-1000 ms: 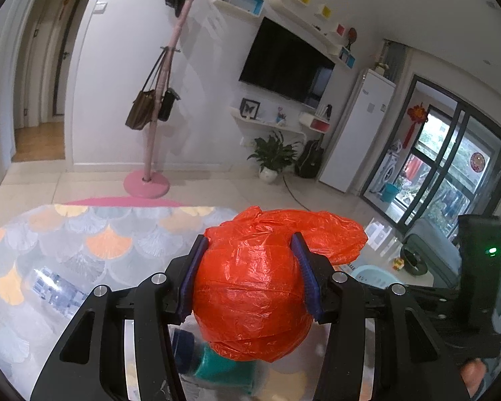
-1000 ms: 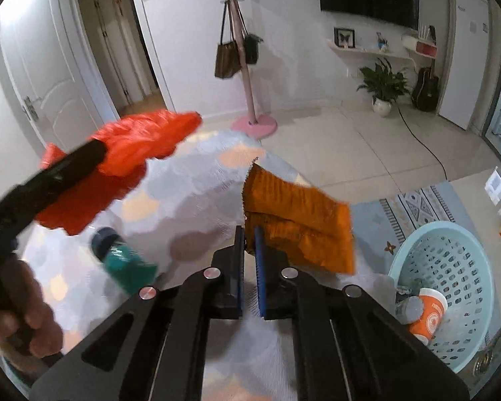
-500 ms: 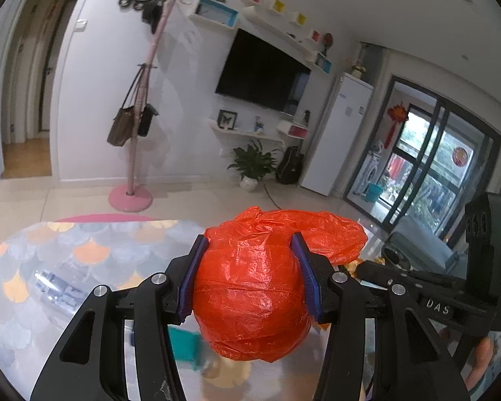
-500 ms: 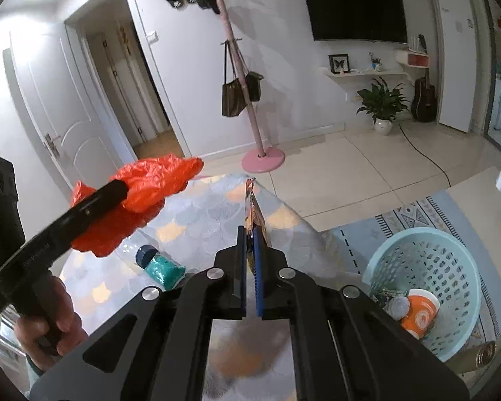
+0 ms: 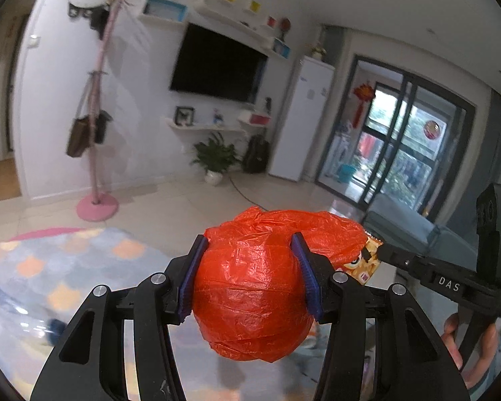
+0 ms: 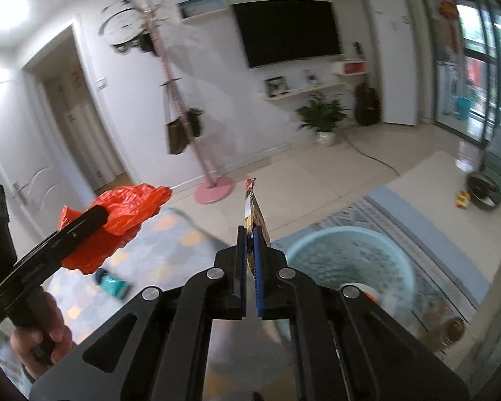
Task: Collect trash
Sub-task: 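Carry the red bag and orange bag over the blue basket and release both, then move both tools back over the table toward the bottle and teal packet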
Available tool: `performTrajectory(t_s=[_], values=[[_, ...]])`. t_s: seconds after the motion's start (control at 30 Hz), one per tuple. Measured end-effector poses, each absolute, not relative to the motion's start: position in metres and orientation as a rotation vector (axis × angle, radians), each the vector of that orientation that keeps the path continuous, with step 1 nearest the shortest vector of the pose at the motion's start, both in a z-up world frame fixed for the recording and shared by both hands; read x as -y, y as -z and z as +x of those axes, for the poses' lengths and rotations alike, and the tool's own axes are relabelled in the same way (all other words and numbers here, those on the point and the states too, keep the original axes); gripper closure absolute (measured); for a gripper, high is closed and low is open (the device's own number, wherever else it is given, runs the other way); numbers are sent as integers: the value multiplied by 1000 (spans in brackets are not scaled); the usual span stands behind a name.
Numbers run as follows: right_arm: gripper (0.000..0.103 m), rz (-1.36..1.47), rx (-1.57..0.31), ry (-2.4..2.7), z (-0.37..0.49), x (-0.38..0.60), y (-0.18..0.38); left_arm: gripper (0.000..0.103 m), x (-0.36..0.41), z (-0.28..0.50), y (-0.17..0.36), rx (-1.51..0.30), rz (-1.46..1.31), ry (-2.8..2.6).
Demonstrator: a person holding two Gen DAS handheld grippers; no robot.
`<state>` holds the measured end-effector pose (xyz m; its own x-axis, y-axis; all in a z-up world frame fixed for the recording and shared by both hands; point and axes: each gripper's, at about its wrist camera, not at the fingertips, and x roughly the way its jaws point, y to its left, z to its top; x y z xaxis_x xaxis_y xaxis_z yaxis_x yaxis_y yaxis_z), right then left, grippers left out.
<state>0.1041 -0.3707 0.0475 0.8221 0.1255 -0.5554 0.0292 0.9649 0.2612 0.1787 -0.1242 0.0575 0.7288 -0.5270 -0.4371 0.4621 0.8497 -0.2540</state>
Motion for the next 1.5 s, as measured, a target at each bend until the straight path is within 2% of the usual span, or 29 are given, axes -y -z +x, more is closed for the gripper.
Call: performTrajectory(t_s=[0.3,0.6,0.9,1.0,1.07,1.13,1.17,1.37,1.5], values=[[101,385,-604,225,98,430,24,52,197,219,-10,-668,-65,589],[101,414,-680,301,121,438,83,51,247,245,36,-768,19,557],[99,417,-749,259,133,435,107,26,249,248,43,-776,26,545],[93,407,-759,247,133,431,106,23,244,240,39,-770,12,548],[85,397,-764,237,133,426,104,21,238,234,34,-762,6,549],[63,391,-760,231,130,423,99,21,232,226,28,-750,6,548],[59,385,-749,225,128,419,95,21,227,222,25,-745,6,548],[53,347,-700,160,116,395,67,18,194,195,0,-691,-32,530],[42,306,-654,110,106,373,43,17,162,176,-17,-650,-72,504]])
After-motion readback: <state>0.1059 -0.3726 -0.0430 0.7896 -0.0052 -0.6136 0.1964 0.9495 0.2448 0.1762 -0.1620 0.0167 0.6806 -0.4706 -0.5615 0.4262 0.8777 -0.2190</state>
